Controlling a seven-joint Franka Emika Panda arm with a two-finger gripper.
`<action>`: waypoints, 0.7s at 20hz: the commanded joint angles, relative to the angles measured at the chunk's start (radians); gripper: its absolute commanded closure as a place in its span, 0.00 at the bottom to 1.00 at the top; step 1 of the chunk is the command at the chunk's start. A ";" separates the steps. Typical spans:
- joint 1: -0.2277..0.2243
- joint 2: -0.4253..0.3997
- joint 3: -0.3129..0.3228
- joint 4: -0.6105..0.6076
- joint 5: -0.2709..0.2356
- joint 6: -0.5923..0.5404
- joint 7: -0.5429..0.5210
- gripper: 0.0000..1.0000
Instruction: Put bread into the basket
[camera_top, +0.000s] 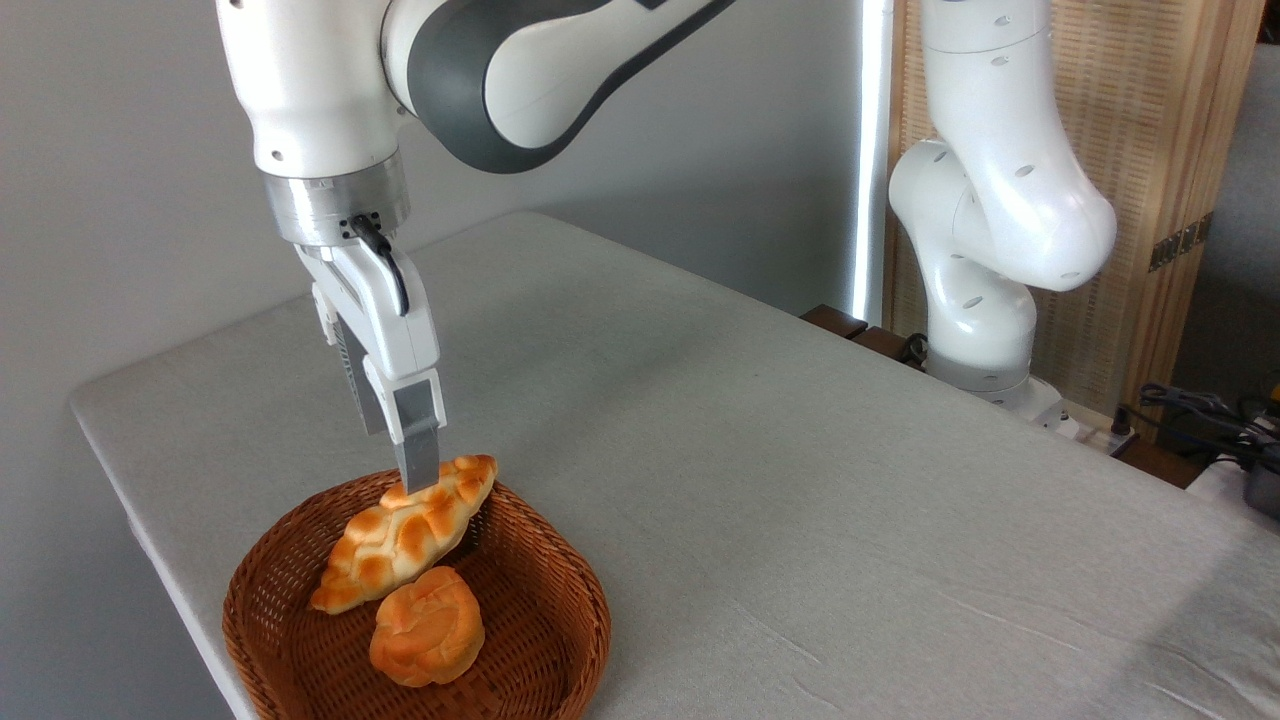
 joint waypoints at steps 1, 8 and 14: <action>0.036 -0.006 0.007 0.067 -0.033 -0.137 -0.009 0.00; 0.118 -0.171 0.003 0.048 -0.022 -0.321 -0.020 0.00; 0.149 -0.190 0.000 0.031 -0.020 -0.297 -0.061 0.00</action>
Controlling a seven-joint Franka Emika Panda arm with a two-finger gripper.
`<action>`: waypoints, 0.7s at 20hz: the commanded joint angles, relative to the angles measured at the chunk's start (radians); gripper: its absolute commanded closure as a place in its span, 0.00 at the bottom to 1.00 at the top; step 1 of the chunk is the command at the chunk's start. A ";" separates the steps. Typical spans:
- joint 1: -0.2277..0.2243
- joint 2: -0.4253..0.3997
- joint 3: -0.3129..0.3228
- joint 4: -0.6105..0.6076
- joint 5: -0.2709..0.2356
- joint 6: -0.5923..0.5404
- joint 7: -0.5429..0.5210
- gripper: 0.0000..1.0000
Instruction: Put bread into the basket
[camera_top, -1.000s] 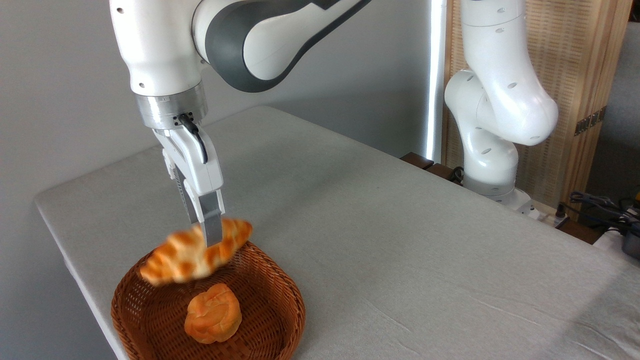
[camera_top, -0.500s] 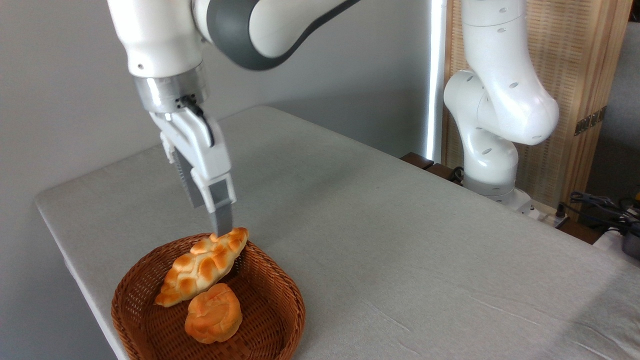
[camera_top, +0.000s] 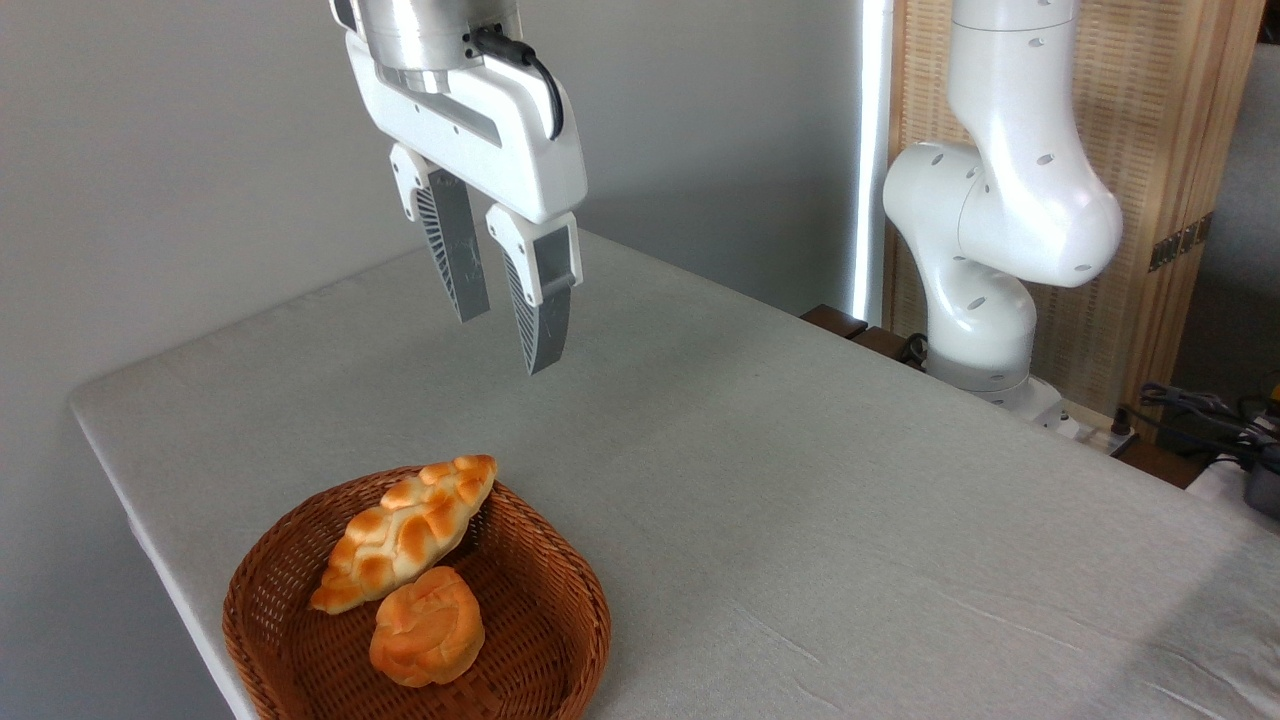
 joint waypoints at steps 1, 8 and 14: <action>0.030 -0.019 -0.010 -0.031 -0.009 0.034 -0.052 0.00; 0.082 -0.039 -0.080 -0.082 0.034 0.147 -0.046 0.00; 0.082 -0.039 -0.078 -0.082 0.036 0.141 0.012 0.00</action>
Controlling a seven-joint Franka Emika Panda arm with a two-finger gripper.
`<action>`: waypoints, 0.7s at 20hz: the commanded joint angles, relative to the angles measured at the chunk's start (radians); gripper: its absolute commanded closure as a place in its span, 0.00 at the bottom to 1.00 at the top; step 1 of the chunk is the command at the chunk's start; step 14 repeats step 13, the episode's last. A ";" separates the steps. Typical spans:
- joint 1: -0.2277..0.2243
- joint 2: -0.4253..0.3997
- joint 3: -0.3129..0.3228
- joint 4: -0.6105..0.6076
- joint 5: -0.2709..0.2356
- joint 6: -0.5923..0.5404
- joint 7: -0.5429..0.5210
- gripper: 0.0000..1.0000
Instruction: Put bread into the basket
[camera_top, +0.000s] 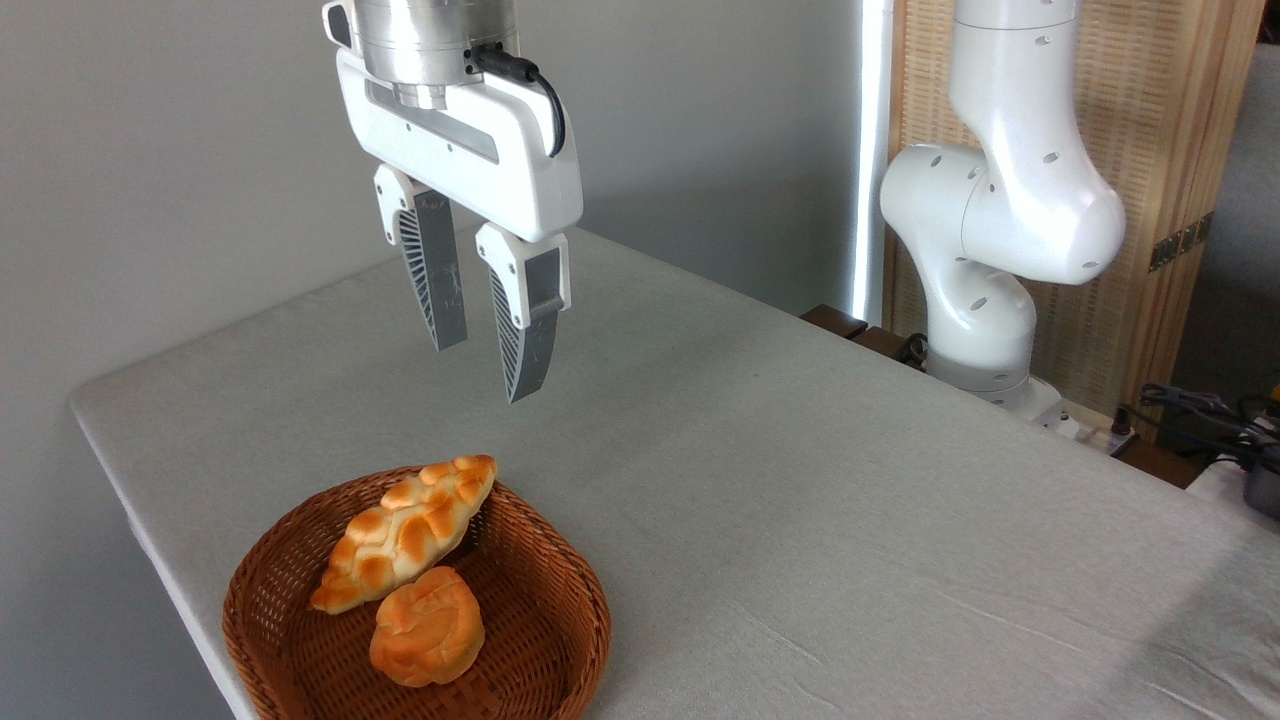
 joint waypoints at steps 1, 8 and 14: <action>0.010 -0.022 -0.009 -0.028 0.015 0.005 0.032 0.00; 0.007 -0.024 -0.011 -0.026 0.057 -0.051 0.039 0.00; 0.007 -0.024 -0.009 -0.025 0.056 -0.052 0.041 0.00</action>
